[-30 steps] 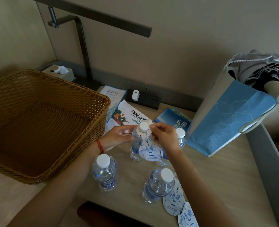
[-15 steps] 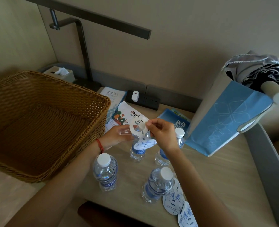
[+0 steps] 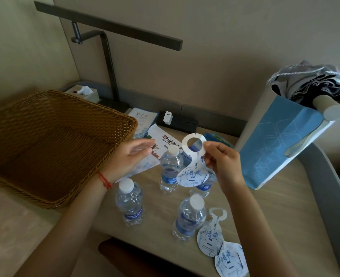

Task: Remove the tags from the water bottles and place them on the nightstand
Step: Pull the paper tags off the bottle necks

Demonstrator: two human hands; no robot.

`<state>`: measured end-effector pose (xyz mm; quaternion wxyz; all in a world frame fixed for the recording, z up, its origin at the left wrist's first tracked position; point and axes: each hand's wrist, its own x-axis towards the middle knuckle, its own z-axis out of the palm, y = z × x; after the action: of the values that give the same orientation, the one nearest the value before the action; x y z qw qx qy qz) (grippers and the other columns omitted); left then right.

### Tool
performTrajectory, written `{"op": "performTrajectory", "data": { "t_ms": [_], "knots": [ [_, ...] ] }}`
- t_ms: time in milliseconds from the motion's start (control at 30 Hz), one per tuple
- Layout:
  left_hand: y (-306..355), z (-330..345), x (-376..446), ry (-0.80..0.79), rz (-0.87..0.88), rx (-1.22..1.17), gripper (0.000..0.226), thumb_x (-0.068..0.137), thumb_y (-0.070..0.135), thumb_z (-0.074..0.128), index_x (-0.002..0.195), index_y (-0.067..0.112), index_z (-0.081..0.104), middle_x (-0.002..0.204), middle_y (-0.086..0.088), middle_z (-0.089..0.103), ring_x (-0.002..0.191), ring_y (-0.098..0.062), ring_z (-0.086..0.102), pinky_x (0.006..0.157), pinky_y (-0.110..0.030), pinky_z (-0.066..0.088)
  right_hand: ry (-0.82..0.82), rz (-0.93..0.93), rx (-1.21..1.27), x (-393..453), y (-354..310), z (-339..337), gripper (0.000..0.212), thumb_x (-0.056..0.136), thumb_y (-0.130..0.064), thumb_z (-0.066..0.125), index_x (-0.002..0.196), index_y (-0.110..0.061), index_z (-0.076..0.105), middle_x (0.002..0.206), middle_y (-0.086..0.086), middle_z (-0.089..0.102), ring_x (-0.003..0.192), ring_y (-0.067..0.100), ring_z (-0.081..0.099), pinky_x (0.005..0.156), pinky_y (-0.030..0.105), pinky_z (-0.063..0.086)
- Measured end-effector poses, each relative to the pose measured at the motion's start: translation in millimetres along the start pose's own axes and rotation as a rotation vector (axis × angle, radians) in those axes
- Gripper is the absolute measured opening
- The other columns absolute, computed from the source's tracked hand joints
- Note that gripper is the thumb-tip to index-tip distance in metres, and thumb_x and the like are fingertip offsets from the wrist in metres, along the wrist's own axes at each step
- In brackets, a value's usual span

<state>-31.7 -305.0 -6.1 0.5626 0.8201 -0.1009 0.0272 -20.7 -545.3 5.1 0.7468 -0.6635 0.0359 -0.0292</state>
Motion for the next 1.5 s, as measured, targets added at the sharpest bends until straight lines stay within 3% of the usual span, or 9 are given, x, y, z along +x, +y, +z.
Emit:
{"op": "performTrajectory", "data": {
  "t_ms": [233,400,567,700,900,1033,1200,1400,1500],
  "knots": [
    [38,37,-48,0.118,0.084,0.038,0.027,0.085,0.017,0.058,0.108,0.031,0.058,0.112,0.015,0.061,0.109,0.001,0.056,0.092,-0.016,0.044,0.054,0.033,0.056,-15,-1,-45,0.023,0.084,-0.008,0.06,0.066,-0.015,0.072,0.045,-0.001,0.052,0.043,0.01,0.042,0.045,0.019,0.036],
    [19,88,-77,0.084,0.005,-0.068,0.028,0.083,0.012,0.06,0.107,0.028,0.06,0.114,0.004,0.064,0.106,0.0,0.058,0.09,-0.016,0.047,0.084,0.088,0.024,-28,16,-83,0.017,0.084,-0.008,0.061,0.069,-0.01,0.069,0.044,0.0,0.05,0.041,0.009,0.04,0.041,0.017,0.034],
    [-5,125,-95,0.082,-0.084,-0.092,0.031,0.08,0.019,0.065,0.104,0.038,0.058,0.112,0.012,0.063,0.105,0.002,0.058,0.09,-0.022,0.048,0.106,0.211,-0.046,-39,57,-108,0.025,0.083,-0.004,0.062,0.059,-0.011,0.065,0.045,-0.001,0.046,0.043,0.011,0.038,0.041,0.018,0.033],
    [-11,135,-100,0.09,-0.12,-0.091,0.039,0.07,0.04,0.064,0.107,0.043,0.053,0.116,0.011,0.061,0.108,-0.002,0.057,0.09,-0.02,0.046,0.096,0.34,-0.172,-46,95,-116,0.016,0.084,-0.004,0.062,0.069,-0.008,0.067,0.051,0.003,0.053,0.041,0.009,0.041,0.042,0.019,0.035],
    [-13,139,-101,0.113,-0.117,-0.095,0.04,0.069,0.041,0.064,0.108,0.043,0.052,0.117,0.008,0.062,0.107,-0.006,0.058,0.086,-0.013,0.045,0.049,0.444,-0.308,-50,137,-117,0.01,0.085,-0.003,0.059,0.085,0.001,0.068,0.059,0.006,0.059,0.043,0.012,0.044,0.037,0.017,0.036],
    [-16,140,-101,0.12,-0.129,-0.132,0.039,0.072,0.035,0.066,0.109,0.039,0.054,0.119,0.004,0.062,0.111,-0.013,0.057,0.094,-0.029,0.047,0.043,0.463,-0.402,-52,153,-121,0.012,0.085,-0.005,0.06,0.091,0.003,0.068,0.062,0.005,0.063,0.046,0.012,0.051,0.042,0.015,0.04],
    [-17,141,-100,0.117,-0.136,-0.143,0.04,0.071,0.037,0.065,0.11,0.039,0.055,0.121,0.004,0.061,0.112,-0.013,0.057,0.097,-0.038,0.047,0.088,0.433,-0.561,-51,159,-127,0.024,0.084,-0.011,0.063,0.107,-0.005,0.064,0.078,0.006,0.067,0.055,0.012,0.056,0.064,0.024,0.045],
    [-23,141,-104,0.088,-0.153,-0.175,0.045,0.072,0.037,0.07,0.111,0.05,0.051,0.123,0.012,0.057,0.112,-0.012,0.057,0.097,-0.036,0.047,0.088,0.243,-0.571,-47,148,-125,0.025,0.082,-0.021,0.066,0.104,-0.008,0.066,0.079,0.003,0.068,0.051,0.006,0.059,0.054,0.016,0.041],
    [-29,144,-106,0.082,-0.184,-0.182,0.053,0.068,0.036,0.074,0.111,0.054,0.048,0.125,0.004,0.058,0.113,-0.017,0.057,0.098,-0.039,0.047,0.044,0.16,-0.497,-43,139,-119,0.029,0.08,-0.024,0.069,0.106,-0.013,0.065,0.079,-0.003,0.068,0.053,-0.001,0.062,0.055,0.015,0.046]
  ]
}}
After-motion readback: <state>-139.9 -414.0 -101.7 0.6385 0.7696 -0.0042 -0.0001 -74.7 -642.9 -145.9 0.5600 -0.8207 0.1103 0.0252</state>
